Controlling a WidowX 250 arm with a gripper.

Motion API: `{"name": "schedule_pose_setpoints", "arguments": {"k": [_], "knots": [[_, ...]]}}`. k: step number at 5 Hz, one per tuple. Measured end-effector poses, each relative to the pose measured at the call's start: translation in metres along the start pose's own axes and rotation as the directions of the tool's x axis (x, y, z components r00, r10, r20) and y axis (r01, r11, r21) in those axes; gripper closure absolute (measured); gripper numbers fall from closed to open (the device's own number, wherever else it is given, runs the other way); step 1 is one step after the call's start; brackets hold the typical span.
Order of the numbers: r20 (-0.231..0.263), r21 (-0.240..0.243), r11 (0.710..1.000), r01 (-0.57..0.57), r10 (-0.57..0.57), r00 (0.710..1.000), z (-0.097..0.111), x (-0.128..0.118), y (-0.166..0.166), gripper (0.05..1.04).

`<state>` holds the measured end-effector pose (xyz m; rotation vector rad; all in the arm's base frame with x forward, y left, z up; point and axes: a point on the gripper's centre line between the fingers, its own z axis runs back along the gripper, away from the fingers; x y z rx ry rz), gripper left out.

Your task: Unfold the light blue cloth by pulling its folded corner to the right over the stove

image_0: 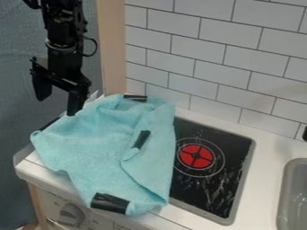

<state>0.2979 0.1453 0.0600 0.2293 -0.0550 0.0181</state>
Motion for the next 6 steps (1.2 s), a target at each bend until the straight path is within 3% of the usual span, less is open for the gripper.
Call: {"name": "schedule_pose_setpoints", "arguments": {"k": [1, 2, 3, 4, 5, 6], "knots": [[-0.031, -0.014, 1.000, -0.007, 0.006, 0.999, -0.008, -0.005, -0.003, 0.083], [-0.095, -0.043, 0.993, -0.114, 0.109, 0.989, -0.010, -0.013, -0.010, 0.083], [-0.137, -0.033, 0.983, -0.182, 0.176, 0.975, -0.010, -0.019, -0.012, 0.083], [-0.123, -0.055, 0.985, -0.166, 0.158, 0.980, -0.005, -0.010, -0.035, 0.083], [-0.071, -0.076, 0.991, -0.113, 0.107, 0.992, -0.004, 0.000, -0.064, 0.083], [-0.020, -0.050, 0.997, -0.054, 0.053, 0.998, 0.003, 0.011, -0.097, 0.083]]}}
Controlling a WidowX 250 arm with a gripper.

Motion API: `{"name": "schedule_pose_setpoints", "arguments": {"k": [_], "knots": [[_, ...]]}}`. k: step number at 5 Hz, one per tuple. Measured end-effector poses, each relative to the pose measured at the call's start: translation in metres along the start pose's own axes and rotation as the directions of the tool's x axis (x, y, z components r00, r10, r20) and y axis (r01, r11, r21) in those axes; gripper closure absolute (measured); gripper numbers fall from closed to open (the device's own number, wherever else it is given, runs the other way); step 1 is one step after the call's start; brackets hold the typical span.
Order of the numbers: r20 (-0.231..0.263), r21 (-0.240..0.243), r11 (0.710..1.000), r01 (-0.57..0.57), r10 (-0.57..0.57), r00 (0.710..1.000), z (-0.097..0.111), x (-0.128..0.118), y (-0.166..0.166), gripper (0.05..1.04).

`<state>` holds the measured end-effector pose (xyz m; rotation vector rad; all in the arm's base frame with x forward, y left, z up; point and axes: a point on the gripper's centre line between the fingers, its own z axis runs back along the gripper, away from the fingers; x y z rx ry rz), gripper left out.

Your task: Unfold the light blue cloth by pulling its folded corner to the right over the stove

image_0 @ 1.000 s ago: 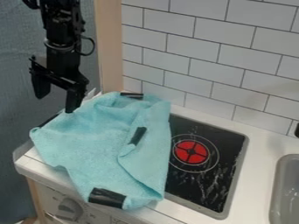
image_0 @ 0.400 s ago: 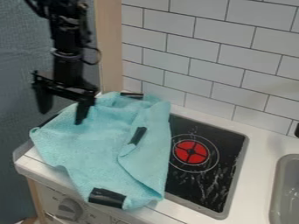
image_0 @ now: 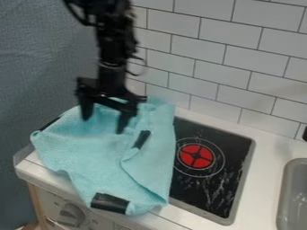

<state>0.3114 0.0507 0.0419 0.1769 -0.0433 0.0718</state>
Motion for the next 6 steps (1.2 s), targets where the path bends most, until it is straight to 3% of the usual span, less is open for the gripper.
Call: {"name": "schedule_pose_setpoints", "arguments": {"k": [1, 2, 5, 6], "knots": [[0.011, 0.005, 1.000, 0.023, -0.023, 1.000, -0.006, 0.003, -0.019, 0.083], [-0.001, 0.041, 0.996, 0.085, -0.085, 0.996, -0.016, 0.003, -0.035, 0.083], [-0.051, 0.081, 0.992, 0.101, -0.097, 0.994, -0.040, 0.001, -0.031, 0.083], [-0.054, 0.088, 0.991, 0.104, -0.100, 0.994, -0.042, 0.004, -0.031, 0.140]]}}
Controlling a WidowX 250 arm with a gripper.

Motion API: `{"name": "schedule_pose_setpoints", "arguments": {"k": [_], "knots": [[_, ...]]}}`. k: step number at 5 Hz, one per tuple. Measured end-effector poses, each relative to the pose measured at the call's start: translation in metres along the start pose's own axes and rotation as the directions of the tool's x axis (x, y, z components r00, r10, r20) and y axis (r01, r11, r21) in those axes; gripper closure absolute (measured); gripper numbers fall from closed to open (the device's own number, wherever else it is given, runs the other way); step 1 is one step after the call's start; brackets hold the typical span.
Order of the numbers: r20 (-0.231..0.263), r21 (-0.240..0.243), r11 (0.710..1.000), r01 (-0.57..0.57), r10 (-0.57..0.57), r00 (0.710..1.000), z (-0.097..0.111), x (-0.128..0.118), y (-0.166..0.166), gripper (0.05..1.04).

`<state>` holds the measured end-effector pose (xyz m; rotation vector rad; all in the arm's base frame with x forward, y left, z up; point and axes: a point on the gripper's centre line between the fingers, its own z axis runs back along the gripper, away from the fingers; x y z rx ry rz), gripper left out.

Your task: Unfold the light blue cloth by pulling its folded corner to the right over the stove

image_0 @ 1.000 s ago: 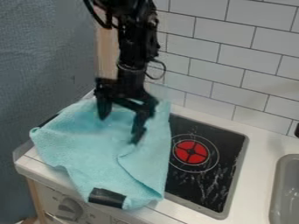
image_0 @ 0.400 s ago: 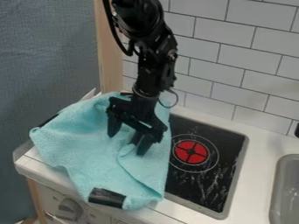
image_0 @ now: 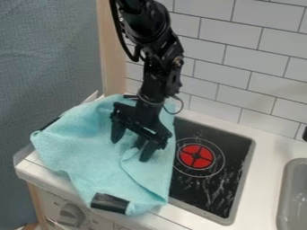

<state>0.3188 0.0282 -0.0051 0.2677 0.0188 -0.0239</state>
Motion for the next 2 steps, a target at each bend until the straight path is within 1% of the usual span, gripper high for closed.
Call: {"name": "schedule_pose_setpoints", "arguments": {"k": [2], "knots": [[-0.001, 0.009, 1.000, 0.001, -0.001, 1.000, -0.0009, 0.0001, 0.0012, 0.727]]}}
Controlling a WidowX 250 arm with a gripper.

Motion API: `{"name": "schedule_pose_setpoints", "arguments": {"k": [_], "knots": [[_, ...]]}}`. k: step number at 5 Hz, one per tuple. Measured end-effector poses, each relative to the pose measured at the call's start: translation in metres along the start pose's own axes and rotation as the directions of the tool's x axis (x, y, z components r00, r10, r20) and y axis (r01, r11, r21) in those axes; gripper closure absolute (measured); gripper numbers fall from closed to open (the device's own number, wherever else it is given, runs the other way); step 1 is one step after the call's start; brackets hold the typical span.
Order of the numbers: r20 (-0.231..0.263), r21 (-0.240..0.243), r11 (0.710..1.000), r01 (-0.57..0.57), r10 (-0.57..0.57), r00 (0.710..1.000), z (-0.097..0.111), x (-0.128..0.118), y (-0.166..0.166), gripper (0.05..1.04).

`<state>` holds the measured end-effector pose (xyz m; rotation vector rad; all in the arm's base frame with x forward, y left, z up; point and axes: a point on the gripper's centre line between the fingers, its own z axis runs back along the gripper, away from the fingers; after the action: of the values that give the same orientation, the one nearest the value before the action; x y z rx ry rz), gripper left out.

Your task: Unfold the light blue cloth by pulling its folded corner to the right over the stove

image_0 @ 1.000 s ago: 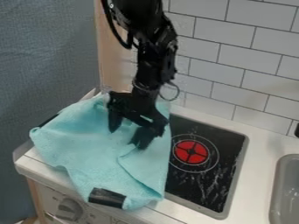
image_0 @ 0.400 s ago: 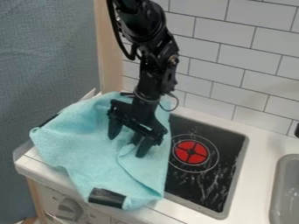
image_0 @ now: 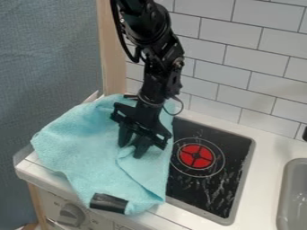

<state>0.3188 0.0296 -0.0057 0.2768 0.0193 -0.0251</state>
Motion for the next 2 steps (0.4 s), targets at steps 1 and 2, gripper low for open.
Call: {"name": "schedule_pose_setpoints", "arguments": {"k": [1, 2], "knots": [[0.000, -0.001, 1.000, -0.007, 0.007, 1.000, 0.0000, 0.0000, -0.0002, 0.928], [-0.005, -0.005, 1.000, -0.011, 0.011, 1.000, 0.0000, -0.0007, -0.0008, 1.020]]}}
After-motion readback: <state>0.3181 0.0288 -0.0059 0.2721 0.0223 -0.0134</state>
